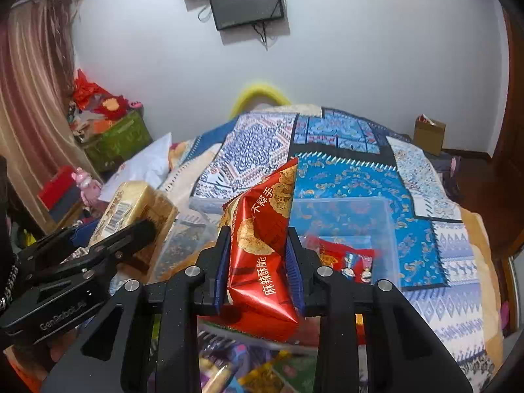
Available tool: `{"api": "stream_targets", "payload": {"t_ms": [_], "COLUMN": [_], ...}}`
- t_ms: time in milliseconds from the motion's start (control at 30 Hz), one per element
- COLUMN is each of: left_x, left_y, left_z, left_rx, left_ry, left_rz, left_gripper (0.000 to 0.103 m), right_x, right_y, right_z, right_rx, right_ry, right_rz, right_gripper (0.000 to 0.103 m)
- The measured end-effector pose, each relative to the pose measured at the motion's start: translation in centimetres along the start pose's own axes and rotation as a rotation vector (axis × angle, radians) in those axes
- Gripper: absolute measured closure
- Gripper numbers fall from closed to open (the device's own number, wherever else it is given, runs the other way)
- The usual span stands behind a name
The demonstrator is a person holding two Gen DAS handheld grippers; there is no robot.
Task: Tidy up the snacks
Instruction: 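Lower the wafer block into the box with the left tool while the right drops the chip bag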
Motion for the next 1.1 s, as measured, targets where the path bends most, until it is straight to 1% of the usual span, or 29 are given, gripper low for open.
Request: {"api": "stream_targets", "payload": {"t_ms": [167,333,433,567,633,767,900,1100], "left_x": [0.3,0.5,0.8,0.9,0.7,0.5,0.5,0.8], "left_y": [0.1,0.1,0.0,-0.3,-0.3,-0.1,0.2,0.8], "left_z": [3.1,5.1,6.1,6.9,6.8,5.7,3.8,-0.4], "left_rx": [0.049,0.08,0.108,0.144,0.142,0.127,0.103,0.039], "left_ry": [0.005,0.015,0.027,0.013,0.026,0.025,-0.003,-0.014], "left_rz": [-0.025,-0.03,-0.036,-0.051,-0.034,-0.011,-0.009,0.014], "left_gripper": [0.049,0.049,0.049,0.049,0.048,0.048,0.047,0.045], "right_x": [-0.4,-0.8,-0.9,-0.6,-0.4,-0.3,-0.3,-0.4], "right_y": [-0.5,-1.0,-1.2,-1.4,-1.2,-0.7,-0.1,0.4], "right_z": [2.1,3.1,3.5,4.1,3.8,2.8,1.2,-1.9], "right_rx": [0.053,0.081,0.1,0.121,0.12,0.095,0.066,0.018], "right_ry": [-0.019,-0.037,-0.022,-0.041,-0.057,-0.07,-0.059,-0.048], "right_rz": [-0.009,-0.014,-0.005,-0.03,-0.039,-0.05,-0.055,-0.063], "right_gripper": [0.075,0.074,0.074,0.073,0.071,0.057,0.056,0.055]}}
Point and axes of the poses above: each gripper's, at about its wrist camera, not at the fingertips, and z roughly the way its jaws point, x to its left, y to its top, the point moved 5 cm from there along z, roughly the way its jaws point, and after that the axes turned 8 degrees about y, right-handed, at the moved point
